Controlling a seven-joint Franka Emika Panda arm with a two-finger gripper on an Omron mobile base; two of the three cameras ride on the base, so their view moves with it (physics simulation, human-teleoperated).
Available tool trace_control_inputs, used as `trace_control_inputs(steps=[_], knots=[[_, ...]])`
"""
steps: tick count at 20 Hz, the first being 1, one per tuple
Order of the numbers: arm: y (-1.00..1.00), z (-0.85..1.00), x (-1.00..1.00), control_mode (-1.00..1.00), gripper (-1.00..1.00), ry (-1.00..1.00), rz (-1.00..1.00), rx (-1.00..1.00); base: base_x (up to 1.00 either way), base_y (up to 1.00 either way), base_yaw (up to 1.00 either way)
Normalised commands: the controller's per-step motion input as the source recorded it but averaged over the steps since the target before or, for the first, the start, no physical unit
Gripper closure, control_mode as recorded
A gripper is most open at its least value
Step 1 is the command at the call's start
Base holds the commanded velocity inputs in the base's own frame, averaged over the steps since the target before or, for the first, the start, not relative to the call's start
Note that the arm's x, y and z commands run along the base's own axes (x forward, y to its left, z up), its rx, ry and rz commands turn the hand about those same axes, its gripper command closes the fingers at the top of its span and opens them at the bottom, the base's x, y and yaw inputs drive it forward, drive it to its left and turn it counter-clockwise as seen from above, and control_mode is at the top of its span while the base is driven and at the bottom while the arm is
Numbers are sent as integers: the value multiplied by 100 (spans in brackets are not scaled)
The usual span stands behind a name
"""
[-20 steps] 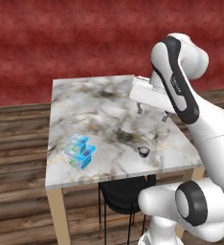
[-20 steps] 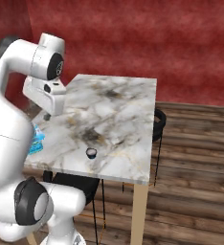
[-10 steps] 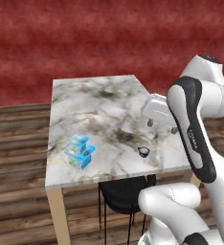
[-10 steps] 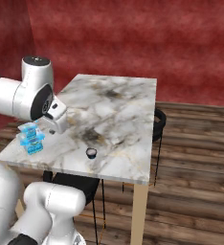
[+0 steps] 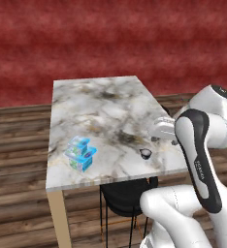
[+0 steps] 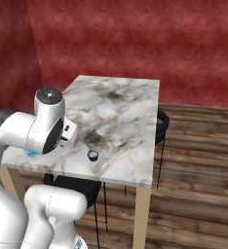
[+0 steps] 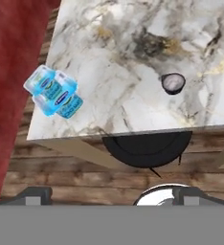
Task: Stack the yogurt containers by placing the smaller containers on top of the larger containers.
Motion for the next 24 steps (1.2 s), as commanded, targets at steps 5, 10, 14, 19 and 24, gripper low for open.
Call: trace_control_inputs(steps=[5,10,14,19,24], knots=[[-13,-7,4,-100,-100,3,10,-3,0,0,0],[-1,0,0,-100,-100,11,2,-8,0,0,0],[0,0,2,-100,-100,16,0,-14,0,0,0],[-2,-5,12,-100,-100,7,0,-15,0,0,0],[-15,-29,20,-100,-100,0,0,-13,0,0,0]])
